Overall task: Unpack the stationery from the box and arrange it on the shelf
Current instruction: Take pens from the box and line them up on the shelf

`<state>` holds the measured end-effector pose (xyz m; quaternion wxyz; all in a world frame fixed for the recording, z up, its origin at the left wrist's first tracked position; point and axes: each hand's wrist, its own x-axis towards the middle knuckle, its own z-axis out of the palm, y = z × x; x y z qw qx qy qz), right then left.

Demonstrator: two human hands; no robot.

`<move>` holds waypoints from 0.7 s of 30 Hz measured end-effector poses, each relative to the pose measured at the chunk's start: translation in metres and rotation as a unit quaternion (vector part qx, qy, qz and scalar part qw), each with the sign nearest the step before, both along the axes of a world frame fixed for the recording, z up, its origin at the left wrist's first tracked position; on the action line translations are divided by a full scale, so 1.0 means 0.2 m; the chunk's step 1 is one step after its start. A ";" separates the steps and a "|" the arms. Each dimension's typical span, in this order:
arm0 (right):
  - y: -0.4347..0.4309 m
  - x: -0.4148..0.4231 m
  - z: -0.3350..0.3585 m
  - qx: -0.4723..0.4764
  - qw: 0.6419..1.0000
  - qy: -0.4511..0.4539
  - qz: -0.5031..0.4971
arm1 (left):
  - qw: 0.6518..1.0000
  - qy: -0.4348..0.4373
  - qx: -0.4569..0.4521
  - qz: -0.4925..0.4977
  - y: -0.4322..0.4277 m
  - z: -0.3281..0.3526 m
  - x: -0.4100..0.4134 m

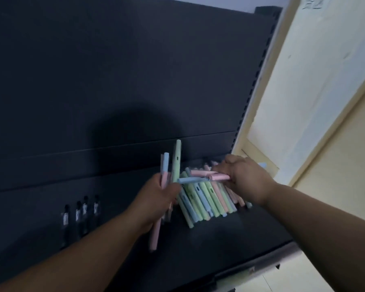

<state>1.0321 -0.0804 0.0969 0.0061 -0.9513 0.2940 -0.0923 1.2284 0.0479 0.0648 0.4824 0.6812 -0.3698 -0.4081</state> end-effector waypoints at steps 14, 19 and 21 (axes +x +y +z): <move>-0.28 0.31 -0.22 -0.105 0.935 0.024 0.337 | 0.980 0.018 0.072 0.185 0.08 -0.13 -0.20; -0.29 0.29 -0.25 -0.082 0.941 -0.004 0.327 | 0.981 0.012 0.071 0.180 0.08 -0.15 -0.21; -0.27 0.27 -0.22 -0.067 0.947 -0.024 0.314 | 0.983 0.015 0.071 0.169 0.07 -0.15 -0.21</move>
